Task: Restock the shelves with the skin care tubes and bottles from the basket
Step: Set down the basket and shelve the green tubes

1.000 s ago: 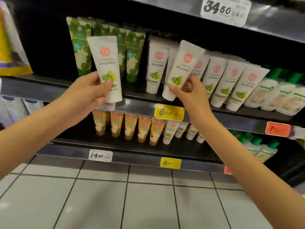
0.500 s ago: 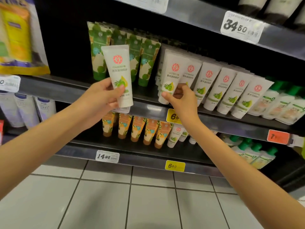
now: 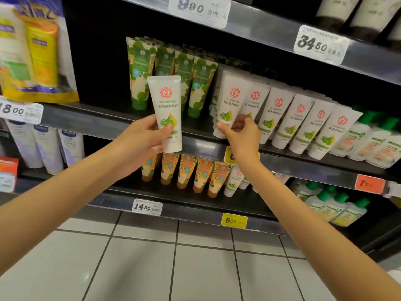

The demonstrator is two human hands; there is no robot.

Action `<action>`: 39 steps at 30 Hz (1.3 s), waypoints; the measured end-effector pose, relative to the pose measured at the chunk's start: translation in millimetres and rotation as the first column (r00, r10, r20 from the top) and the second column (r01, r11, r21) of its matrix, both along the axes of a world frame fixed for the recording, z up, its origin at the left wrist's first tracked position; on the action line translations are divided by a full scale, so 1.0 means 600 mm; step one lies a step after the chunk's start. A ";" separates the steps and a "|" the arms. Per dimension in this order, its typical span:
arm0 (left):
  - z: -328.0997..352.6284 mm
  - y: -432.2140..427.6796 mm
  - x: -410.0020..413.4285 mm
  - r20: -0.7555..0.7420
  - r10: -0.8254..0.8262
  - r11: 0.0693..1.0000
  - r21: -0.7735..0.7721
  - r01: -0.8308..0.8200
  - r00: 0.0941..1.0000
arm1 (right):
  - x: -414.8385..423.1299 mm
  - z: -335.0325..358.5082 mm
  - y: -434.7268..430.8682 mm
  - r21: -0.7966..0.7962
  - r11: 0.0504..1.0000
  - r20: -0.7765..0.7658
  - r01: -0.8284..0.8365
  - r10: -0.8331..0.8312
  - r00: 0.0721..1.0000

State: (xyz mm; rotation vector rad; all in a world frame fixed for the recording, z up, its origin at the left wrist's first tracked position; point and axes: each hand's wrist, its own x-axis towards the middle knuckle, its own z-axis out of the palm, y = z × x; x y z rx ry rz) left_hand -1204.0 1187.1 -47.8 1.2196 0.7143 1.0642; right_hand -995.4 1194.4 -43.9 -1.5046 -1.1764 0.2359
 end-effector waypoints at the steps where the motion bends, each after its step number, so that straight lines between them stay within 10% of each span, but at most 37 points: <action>1: 0.000 0.000 -0.001 -0.006 0.001 1.000 -0.005 -0.001 1.000 | -0.001 -0.001 0.001 -0.001 1.000 0.010 0.011 -0.011 1.000; 12: 0.009 -0.012 0.006 -0.018 -0.068 0.993 -0.100 0.066 0.998 | -0.030 -0.009 -0.052 0.028 0.999 -0.037 0.041 -0.040 0.999; 18: 0.009 -0.034 0.049 -0.020 -0.193 0.980 -0.048 0.191 0.981 | -0.082 -0.021 -0.125 -0.107 0.926 0.057 -0.361 0.368 0.928; 39: 0.002 -0.007 0.067 -0.117 -0.087 0.996 -0.045 0.082 0.989 | 0.040 -0.013 -0.041 0.058 0.990 0.092 0.125 -0.130 0.987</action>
